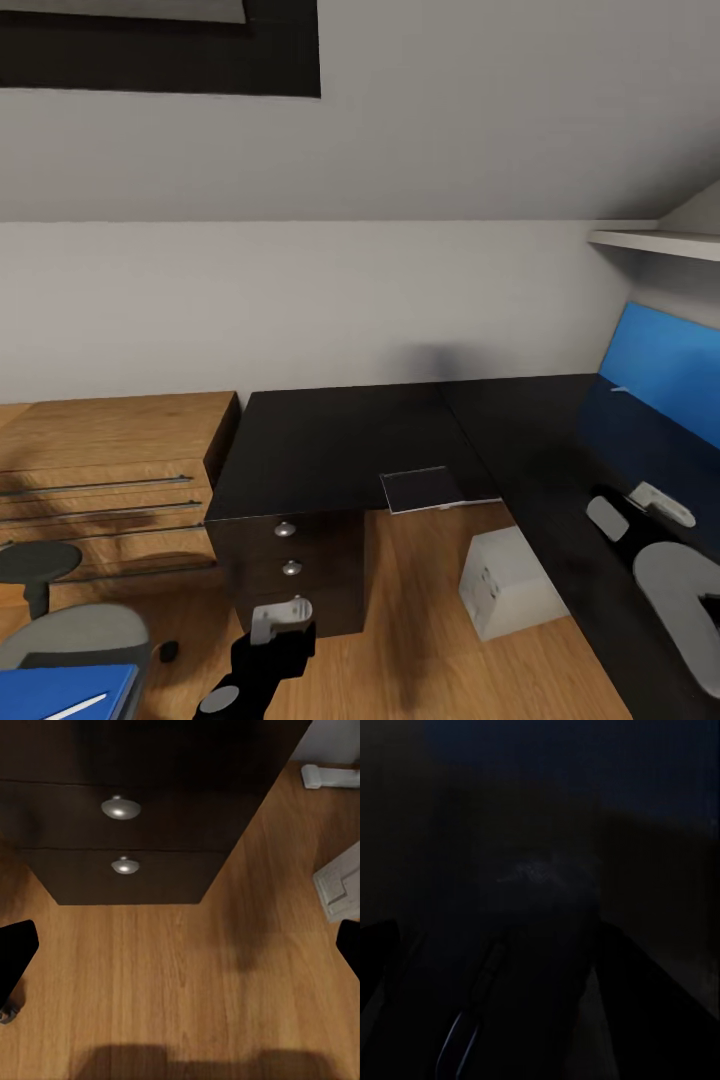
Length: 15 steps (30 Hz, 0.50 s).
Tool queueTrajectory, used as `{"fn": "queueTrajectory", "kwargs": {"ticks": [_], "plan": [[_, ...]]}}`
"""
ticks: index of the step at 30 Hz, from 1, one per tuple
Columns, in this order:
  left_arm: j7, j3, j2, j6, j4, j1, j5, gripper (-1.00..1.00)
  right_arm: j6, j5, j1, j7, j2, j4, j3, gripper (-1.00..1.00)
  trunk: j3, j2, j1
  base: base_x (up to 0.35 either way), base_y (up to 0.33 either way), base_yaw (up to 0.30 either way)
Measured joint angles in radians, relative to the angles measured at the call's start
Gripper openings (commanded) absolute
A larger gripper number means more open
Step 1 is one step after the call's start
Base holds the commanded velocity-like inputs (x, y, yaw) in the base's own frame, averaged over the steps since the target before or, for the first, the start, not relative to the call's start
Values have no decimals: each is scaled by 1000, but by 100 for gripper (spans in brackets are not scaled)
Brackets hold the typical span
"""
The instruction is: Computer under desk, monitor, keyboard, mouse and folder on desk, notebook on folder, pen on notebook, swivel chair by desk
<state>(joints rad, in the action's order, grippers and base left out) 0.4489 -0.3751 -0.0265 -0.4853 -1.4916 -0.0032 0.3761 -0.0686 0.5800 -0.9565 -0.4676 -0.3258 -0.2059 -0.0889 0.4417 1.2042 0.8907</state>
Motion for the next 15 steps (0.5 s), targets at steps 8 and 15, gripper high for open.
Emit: {"fn": "queueTrajectory", "kwargs": {"ticks": [8,15], "plan": [[-2,-24,-14,-2,-20,0,6,100,-70,16,1,-15,-37,52,-19,-100,0,0,0,0,0,0],[1,-3,-29,-1,-22,0,5,100,-96,17,4,-20,-11,53,-18,-100,0,0,0,0,0,0]]}}
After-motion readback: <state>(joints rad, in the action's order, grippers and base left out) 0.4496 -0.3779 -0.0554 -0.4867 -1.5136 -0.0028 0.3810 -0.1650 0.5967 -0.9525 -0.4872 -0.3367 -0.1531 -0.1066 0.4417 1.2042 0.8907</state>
